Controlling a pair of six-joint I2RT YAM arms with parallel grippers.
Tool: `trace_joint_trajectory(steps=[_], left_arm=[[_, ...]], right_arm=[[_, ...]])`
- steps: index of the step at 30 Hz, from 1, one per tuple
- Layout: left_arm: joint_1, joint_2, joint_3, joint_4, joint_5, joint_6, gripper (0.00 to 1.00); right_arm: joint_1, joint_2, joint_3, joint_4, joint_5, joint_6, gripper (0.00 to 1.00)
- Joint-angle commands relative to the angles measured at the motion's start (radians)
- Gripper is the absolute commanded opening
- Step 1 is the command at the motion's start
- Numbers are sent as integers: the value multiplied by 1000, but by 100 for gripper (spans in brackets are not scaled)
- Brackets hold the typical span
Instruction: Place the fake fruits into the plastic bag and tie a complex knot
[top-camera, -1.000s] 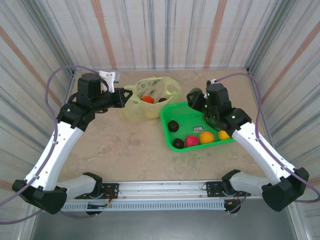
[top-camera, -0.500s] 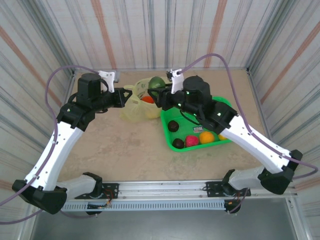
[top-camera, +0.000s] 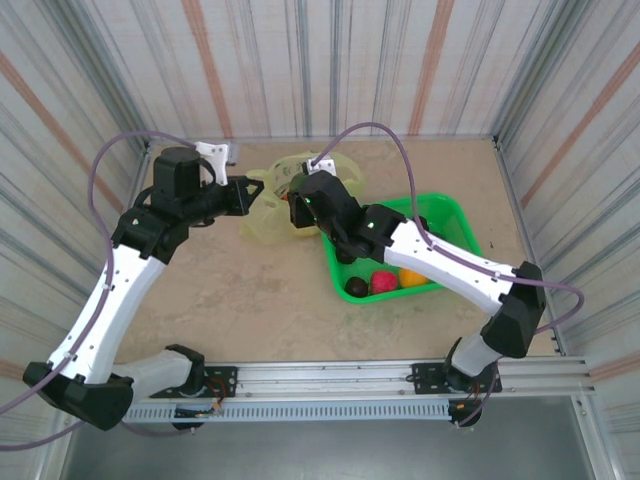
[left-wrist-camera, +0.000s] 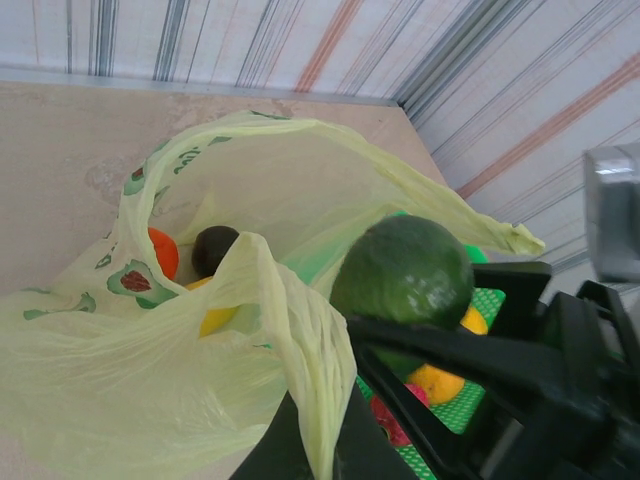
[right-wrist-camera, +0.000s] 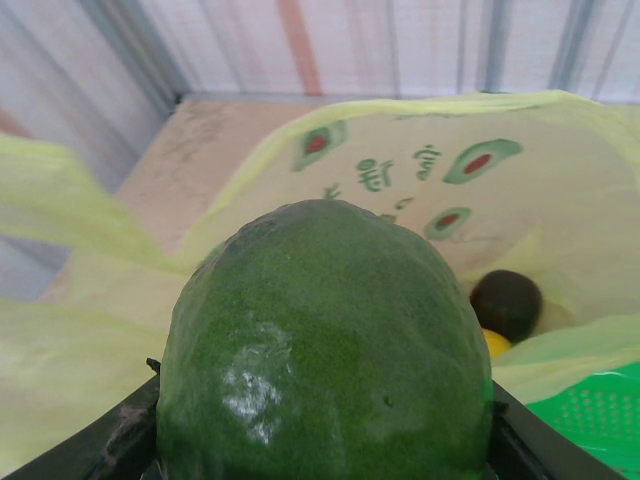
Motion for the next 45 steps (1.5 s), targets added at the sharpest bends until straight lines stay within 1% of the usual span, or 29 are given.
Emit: trace_joint_trajectory(steps=[1, 6, 9, 11, 13, 16, 22, 24, 26, 28, 30, 33, 35, 36, 39, 45], left_arm=[[7, -21, 31, -6, 1, 0, 0], [8, -27, 25, -7, -8, 5, 0], [8, -27, 24, -9, -16, 8, 0], [8, -25, 25, -9, -19, 8, 0], [8, -22, 24, -7, -18, 7, 0], [8, -17, 27, -6, -18, 7, 0], [8, 2, 40, -3, -12, 6, 0], [8, 3, 40, 0, -12, 5, 0], [8, 8, 41, 2, -11, 5, 0], [7, 11, 40, 1, -13, 5, 0], [8, 12, 40, 1, -15, 5, 0], [8, 13, 40, 3, -16, 4, 0], [8, 16, 41, 3, -19, 5, 0], [7, 20, 43, 1, -18, 5, 0], [8, 29, 47, 2, -15, 4, 0], [8, 36, 51, 4, -13, -1, 0]], right_arm=[[-27, 57, 65, -19, 70, 36, 48], [-100, 170, 180, -65, -34, 22, 52], [-142, 242, 259, -111, -147, 21, 54], [-152, 276, 290, -137, -173, 28, 55], [-159, 293, 290, -142, -206, 43, 56], [-164, 302, 270, -136, -241, 56, 60], [-186, 290, 236, -109, -310, 73, 75], [-192, 284, 237, -116, -311, 74, 80], [-196, 271, 233, -123, -306, 74, 81], [-197, 247, 218, -116, -303, 74, 77], [-198, 221, 205, -101, -318, 70, 70], [-202, 178, 200, -84, -368, 53, 47], [-204, 144, 194, -75, -387, 49, 38], [-204, 128, 195, -72, -400, 48, 35], [-203, 83, 191, -63, -446, 44, 35], [-203, -15, 167, -28, -558, 31, 36]])
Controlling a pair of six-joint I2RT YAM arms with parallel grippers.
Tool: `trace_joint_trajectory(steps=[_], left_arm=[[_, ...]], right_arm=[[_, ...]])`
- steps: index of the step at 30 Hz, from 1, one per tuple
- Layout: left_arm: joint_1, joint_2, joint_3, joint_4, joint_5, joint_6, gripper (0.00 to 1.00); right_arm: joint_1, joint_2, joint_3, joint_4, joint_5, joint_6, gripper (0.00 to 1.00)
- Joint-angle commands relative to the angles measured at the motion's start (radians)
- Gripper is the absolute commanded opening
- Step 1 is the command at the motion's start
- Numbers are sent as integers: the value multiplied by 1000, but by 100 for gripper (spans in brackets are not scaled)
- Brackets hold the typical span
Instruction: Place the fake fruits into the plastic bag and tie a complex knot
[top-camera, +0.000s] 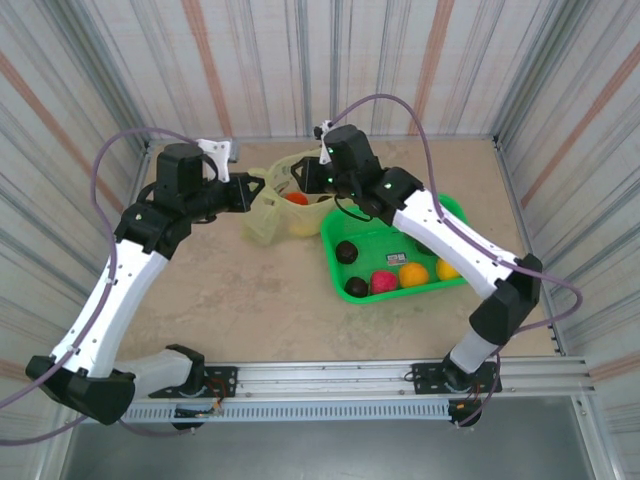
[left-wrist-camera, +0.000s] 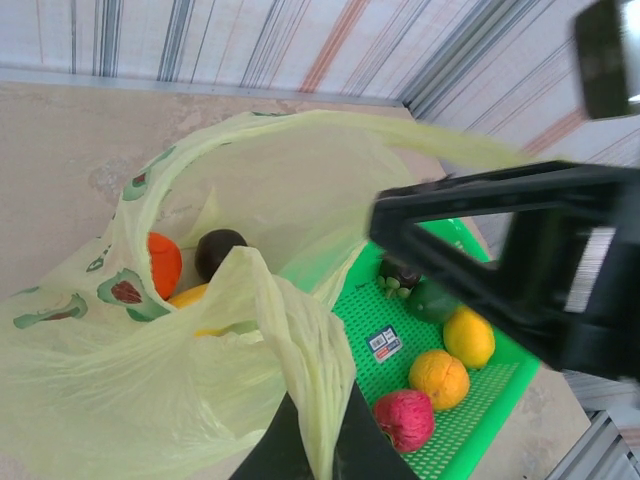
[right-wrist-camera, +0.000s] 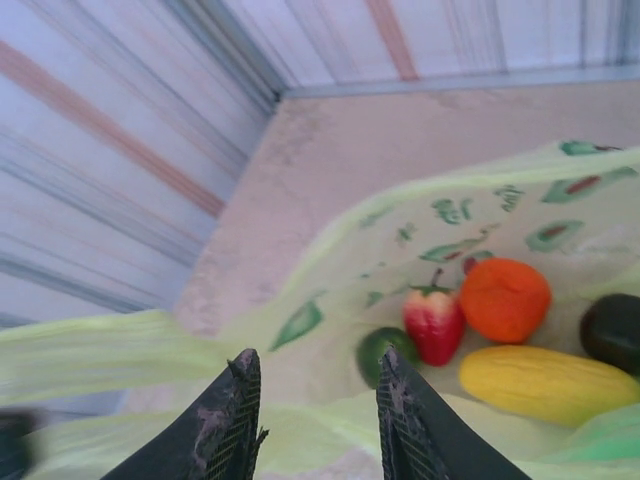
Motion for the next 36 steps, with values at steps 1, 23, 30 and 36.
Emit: trace_joint_trajectory(steps=[1, 23, 30, 36], left_arm=[[8, 5, 31, 3, -5, -1, 0], [-8, -18, 40, -6, -13, 7, 0], [-9, -35, 6, 16, -2, 1, 0], [-10, -32, -18, 58, 12, -9, 0]], right_arm=[[-2, -74, -22, 33, -101, -27, 36], [-375, -339, -222, -215, -97, 41, 48], [-458, -327, -324, -454, 52, 42, 53], [-550, -262, -409, -521, 90, 110, 60]])
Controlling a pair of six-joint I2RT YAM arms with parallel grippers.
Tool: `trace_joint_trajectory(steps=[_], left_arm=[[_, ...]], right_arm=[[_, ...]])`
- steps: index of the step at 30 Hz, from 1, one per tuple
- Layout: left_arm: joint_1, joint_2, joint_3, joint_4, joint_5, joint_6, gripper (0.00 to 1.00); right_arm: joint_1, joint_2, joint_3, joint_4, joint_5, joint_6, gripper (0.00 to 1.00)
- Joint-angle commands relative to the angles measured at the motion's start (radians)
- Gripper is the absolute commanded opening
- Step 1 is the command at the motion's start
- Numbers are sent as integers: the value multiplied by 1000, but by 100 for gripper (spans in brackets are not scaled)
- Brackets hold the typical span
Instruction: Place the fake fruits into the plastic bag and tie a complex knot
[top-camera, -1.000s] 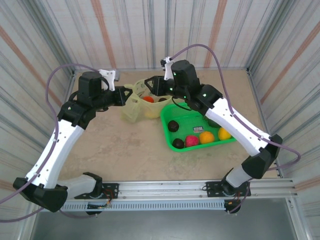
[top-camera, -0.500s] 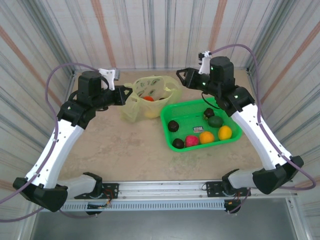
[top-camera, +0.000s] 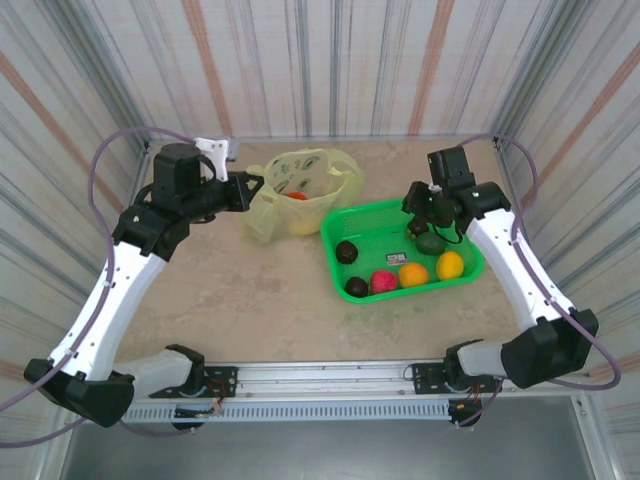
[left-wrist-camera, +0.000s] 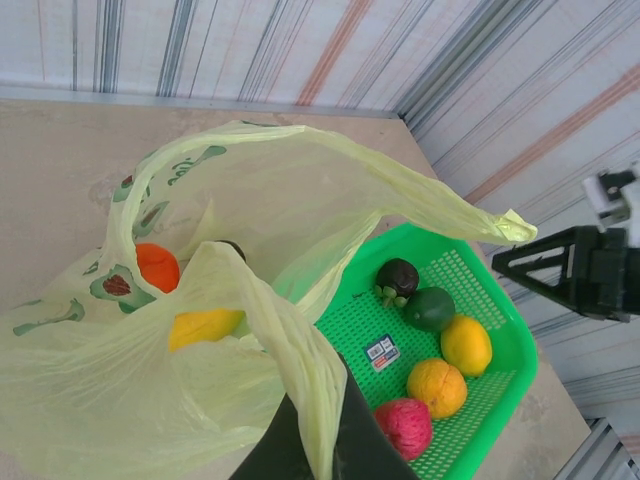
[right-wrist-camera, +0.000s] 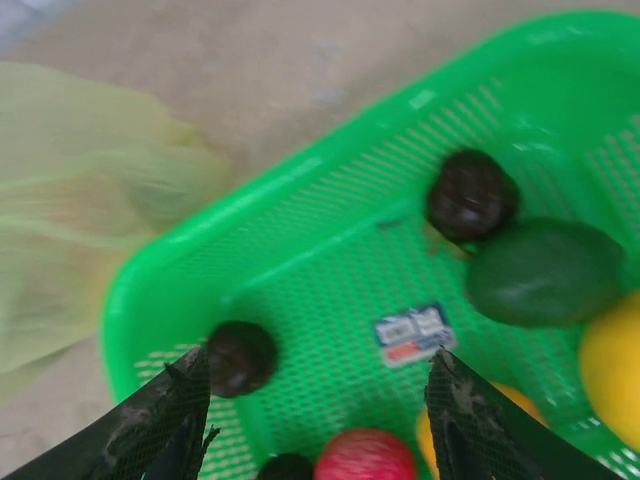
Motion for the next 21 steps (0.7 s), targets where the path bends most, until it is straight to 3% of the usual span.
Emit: trace_joint_trajectory(steps=[1, 7, 13, 16, 21], left_arm=[[-8, -17, -16, 49, 23, -12, 0], [-11, -16, -16, 64, 31, -6, 0], [-20, -21, -10, 57, 22, 5, 0], [-33, -21, 0, 47, 3, 23, 0], [-44, -18, 5, 41, -10, 30, 0]], right_arm=[[-61, 39, -48, -89, 34, 93, 60], [-128, 79, -107, -72, -18, 368, 61], [-110, 87, -151, -44, 114, 664, 62], [-105, 113, -122, -74, 191, 759, 68], [-110, 123, -152, -16, 210, 869, 76]])
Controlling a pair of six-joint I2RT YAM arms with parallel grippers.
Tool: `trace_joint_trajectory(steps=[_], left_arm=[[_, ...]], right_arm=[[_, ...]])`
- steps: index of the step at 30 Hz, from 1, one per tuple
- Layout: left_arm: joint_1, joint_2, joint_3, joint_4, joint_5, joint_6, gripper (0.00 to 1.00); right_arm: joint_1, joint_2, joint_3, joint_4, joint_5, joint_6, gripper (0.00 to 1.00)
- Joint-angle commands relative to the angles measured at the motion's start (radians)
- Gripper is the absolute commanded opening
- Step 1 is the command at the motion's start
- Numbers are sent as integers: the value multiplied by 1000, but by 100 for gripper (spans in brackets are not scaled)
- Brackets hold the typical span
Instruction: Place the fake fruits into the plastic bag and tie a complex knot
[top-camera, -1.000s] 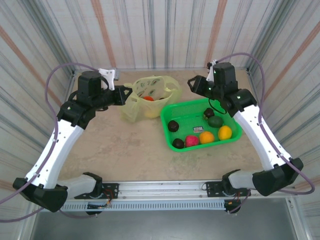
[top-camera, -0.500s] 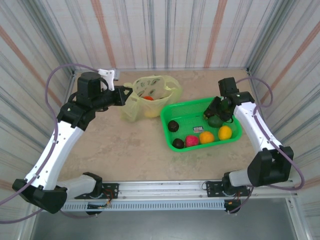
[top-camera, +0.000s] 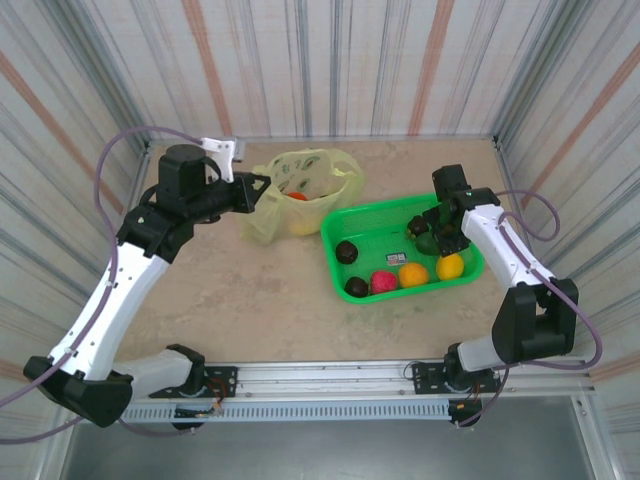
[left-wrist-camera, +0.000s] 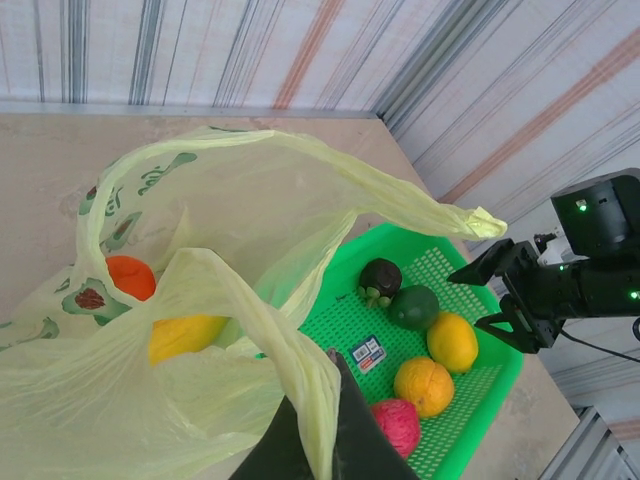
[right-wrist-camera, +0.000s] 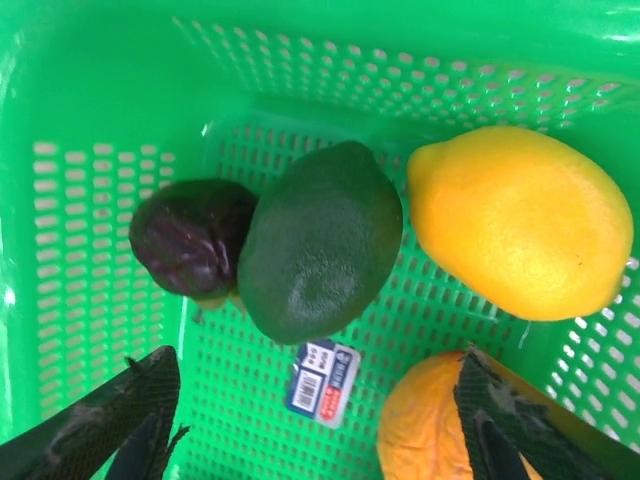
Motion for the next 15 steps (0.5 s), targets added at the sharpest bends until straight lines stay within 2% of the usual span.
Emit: trace_joint_trajectory(steps=[1, 15], left_arm=[[-6, -17, 15, 1, -12, 25, 0], [-8, -4, 30, -13, -21, 22, 0]], right_arm=[[-1, 28, -1, 12, 63, 141, 78], [-31, 201, -40, 173, -60, 165, 82]])
